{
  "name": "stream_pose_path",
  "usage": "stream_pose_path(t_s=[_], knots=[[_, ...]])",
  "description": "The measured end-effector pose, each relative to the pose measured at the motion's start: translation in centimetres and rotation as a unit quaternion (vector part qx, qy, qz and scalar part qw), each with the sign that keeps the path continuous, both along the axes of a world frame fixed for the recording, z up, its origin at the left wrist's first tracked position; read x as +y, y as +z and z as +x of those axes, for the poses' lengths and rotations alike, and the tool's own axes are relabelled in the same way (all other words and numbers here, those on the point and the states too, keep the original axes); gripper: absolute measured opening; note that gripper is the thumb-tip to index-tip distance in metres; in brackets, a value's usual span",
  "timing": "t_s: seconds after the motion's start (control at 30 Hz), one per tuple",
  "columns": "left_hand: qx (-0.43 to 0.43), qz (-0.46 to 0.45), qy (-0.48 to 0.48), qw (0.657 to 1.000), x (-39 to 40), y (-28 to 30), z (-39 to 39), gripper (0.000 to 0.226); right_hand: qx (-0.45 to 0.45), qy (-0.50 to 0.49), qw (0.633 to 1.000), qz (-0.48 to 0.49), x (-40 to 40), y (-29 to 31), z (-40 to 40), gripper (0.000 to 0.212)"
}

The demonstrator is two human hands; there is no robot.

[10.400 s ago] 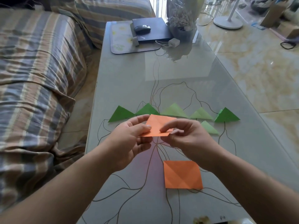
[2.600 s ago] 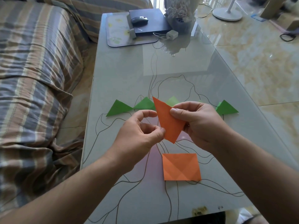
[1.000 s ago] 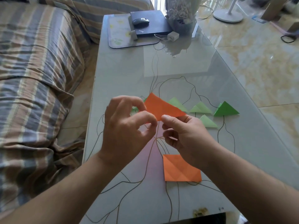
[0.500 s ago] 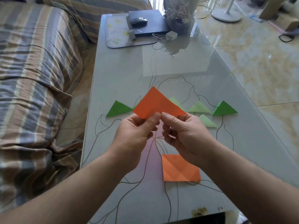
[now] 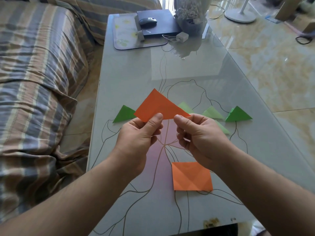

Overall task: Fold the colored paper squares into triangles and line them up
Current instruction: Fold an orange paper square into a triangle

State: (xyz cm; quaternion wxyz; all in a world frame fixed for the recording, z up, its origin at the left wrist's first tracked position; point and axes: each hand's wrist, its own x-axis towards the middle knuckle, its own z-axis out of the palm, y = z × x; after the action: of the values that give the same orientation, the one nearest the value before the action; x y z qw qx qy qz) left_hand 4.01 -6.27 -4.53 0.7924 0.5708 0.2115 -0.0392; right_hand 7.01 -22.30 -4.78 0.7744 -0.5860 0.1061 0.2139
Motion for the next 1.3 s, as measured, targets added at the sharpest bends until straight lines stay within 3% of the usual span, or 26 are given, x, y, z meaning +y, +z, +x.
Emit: stream_pose_path(t_s=[0.3, 0.5, 0.67, 0.97, 1.13, 1.3], knots=[[0.006, -0.013, 0.030, 0.999, 0.3, -0.2, 0.3, 0.020, 0.016, -0.049, 0.998, 0.022, 0.0, 0.1, 0.4, 0.018], [0.003, -0.009, 0.030, 0.999, 0.2, -0.1, 0.3, 0.029, 0.007, -0.055, 0.998, 0.037, -0.1, 0.3, 0.5, 0.024], [0.008, -0.013, 0.035, 0.999, 0.5, -0.2, 0.5, 0.015, 0.010, -0.056, 0.998, 0.027, 0.0, 0.3, 0.5, 0.020], [-0.017, 0.028, 0.030, 0.999, 0.7, -0.5, 0.3, 0.010, -0.023, 0.018, 0.998, -0.053, 0.0, -0.1, 0.0, 0.015], [-0.019, 0.051, -0.043, 0.998, 0.1, -0.6, 0.0, 0.012, 0.007, 0.024, 1.000, 0.003, 0.3, -0.1, -0.1, 0.014], [0.013, 0.066, -0.062, 0.996, -0.3, -1.5, -0.3, 0.014, -0.012, 0.028, 0.999, -0.031, 0.7, -0.6, -0.6, 0.012]])
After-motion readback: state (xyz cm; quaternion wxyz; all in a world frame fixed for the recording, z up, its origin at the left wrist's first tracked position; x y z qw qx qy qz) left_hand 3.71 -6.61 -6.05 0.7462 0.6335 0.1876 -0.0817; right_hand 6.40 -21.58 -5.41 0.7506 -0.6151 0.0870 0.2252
